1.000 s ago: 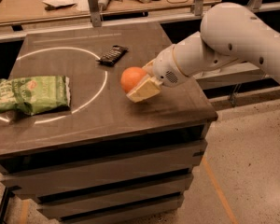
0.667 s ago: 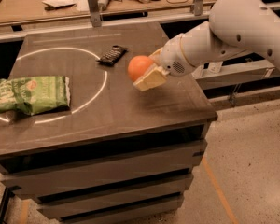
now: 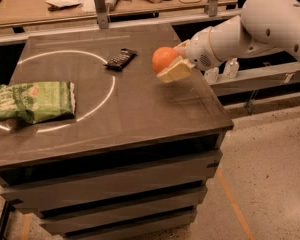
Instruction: Move orange near rxbar chocolate
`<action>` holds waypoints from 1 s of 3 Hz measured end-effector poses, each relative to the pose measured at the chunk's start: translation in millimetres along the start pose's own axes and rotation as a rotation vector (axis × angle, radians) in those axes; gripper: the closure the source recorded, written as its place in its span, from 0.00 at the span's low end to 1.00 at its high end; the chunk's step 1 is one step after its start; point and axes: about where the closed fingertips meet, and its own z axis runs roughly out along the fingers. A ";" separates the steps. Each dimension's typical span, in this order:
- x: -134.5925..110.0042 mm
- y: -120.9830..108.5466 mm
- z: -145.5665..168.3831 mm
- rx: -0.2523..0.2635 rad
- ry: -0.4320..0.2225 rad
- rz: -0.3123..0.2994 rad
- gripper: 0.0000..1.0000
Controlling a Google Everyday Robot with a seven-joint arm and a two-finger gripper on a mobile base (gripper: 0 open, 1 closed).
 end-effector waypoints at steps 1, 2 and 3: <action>14.6 -31.3 13.7 -0.001 -0.021 0.010 1.00; 24.8 -57.0 36.3 -0.011 -0.021 0.018 1.00; 28.6 -77.7 60.3 -0.036 -0.018 0.022 1.00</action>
Offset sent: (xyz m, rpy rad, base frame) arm 0.1067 -0.0132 -0.0459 0.0313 0.0203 -0.0005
